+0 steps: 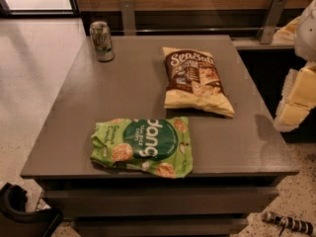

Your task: Pick 7up can

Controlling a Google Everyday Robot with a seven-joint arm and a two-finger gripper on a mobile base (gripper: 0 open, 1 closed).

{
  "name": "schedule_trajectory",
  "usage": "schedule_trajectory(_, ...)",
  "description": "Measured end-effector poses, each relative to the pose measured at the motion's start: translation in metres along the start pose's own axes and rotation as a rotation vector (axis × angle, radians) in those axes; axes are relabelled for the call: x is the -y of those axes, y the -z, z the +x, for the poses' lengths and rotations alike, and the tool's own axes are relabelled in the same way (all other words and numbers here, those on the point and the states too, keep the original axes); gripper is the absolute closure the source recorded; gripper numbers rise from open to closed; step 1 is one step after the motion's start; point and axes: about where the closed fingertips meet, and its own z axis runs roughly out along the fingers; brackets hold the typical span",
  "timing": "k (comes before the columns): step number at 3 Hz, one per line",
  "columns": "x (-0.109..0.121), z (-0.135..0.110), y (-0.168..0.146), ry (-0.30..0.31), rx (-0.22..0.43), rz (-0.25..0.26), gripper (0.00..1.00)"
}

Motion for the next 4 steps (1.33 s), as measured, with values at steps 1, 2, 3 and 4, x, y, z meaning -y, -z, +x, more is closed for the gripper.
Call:
schedule_trajectory(1,0.002,-0.001,-0.001,-0.002,0.005,0.004,0.00)
schedule_trajectory(2,0.025,-0.019,-0.009,-0.035,0.080,0.060,0.00)
schedule_trajectory(3,0.036,-0.052,-0.038,-0.150,0.236,0.065,0.00)
schedule_trajectory(4,0.043,-0.093,-0.060,-0.245,0.434,0.042,0.00)
